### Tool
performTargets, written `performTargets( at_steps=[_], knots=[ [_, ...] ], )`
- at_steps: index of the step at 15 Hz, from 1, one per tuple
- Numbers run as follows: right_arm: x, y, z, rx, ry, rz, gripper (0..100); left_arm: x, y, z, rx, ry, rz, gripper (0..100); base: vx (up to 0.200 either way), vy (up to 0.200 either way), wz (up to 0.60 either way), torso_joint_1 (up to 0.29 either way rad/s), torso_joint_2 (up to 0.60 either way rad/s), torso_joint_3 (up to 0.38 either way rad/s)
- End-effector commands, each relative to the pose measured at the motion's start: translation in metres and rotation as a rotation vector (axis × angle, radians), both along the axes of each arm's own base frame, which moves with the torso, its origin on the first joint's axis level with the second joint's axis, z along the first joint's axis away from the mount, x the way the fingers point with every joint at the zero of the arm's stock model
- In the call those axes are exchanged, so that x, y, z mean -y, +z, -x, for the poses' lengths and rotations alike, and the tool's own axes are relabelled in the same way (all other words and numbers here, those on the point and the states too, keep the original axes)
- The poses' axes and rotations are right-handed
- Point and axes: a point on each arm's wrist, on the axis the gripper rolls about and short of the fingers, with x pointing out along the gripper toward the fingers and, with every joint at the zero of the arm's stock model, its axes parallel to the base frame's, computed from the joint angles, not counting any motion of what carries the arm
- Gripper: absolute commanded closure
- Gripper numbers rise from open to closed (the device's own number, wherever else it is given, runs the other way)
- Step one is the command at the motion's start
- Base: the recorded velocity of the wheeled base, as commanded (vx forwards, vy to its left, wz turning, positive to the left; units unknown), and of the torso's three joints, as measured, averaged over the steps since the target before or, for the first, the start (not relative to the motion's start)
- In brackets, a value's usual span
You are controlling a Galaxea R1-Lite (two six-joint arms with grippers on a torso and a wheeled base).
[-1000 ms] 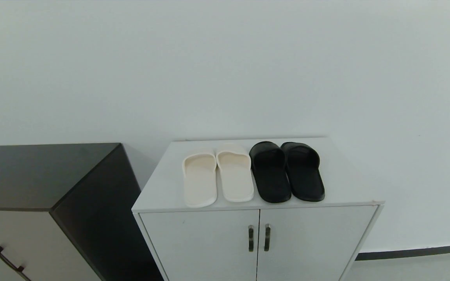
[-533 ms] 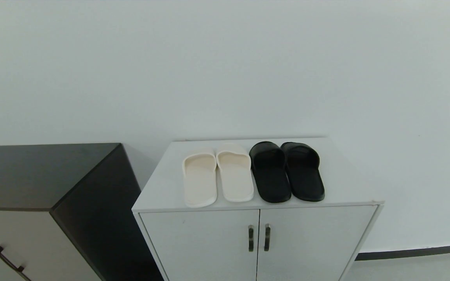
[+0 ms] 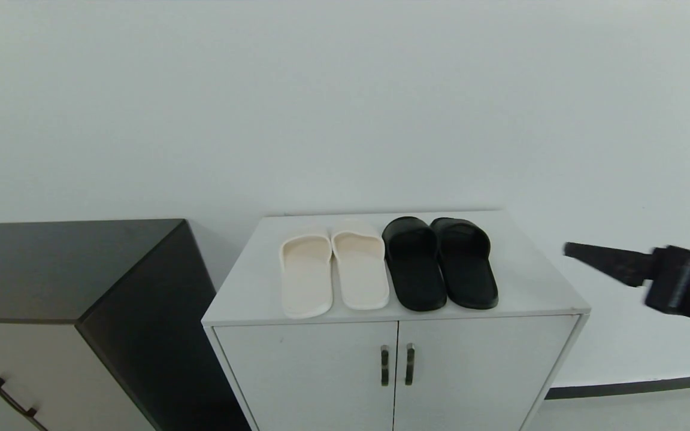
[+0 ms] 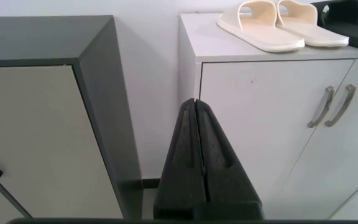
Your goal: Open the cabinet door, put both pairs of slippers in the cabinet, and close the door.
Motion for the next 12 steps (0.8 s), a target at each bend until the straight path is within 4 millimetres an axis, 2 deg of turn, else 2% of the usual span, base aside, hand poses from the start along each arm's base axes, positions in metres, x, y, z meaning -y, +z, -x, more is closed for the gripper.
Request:
performTargets(
  at_steps=[1, 4, 8, 12],
  knots=[
    [-0.051, -0.011, -0.04, -0.062, -0.015, 0.064, 0, 0.0, 0.0, 0.0, 0.0, -0.004, -0.003, 100, 0.0, 0.0, 0.0, 0.0, 0.0, 0.0],
    [-0.081, -0.021, -0.059, -0.078, -0.015, 0.104, 0, 0.0, 0.0, 0.0, 0.001, -0.004, -0.003, 100, 0.0, 0.0, 0.0, 0.0, 0.0, 0.0],
    [-0.115, -0.043, -0.1, -0.031, -0.078, 0.165, 0, 0.0, 0.0, 0.0, 0.001, -0.004, -0.002, 100, 0.0, 0.0, 0.0, 0.0, 0.0, 0.0],
    [-0.128, -0.059, -0.118, -0.044, -0.116, 0.197, 0, 0.0, 0.0, 0.0, 0.0, -0.004, -0.002, 100, 0.0, 0.0, 0.0, 0.0, 0.0, 0.0]
  ],
)
